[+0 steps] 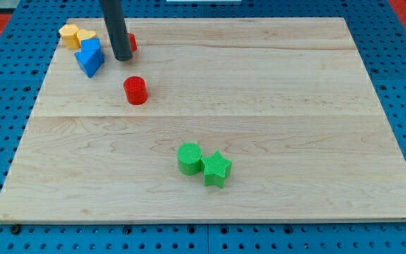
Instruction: Move red circle into the re star
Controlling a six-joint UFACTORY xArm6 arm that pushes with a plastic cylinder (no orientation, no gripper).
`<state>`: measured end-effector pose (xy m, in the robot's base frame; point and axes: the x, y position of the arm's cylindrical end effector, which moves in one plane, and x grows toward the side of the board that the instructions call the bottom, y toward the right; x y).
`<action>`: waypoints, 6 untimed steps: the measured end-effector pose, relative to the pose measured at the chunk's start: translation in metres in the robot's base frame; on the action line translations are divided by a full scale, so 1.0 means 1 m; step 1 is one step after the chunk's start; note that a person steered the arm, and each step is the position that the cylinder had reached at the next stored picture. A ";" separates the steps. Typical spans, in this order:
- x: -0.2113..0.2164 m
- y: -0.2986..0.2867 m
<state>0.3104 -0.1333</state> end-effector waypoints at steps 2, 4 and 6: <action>0.179 0.127; 0.074 0.009; 0.045 0.097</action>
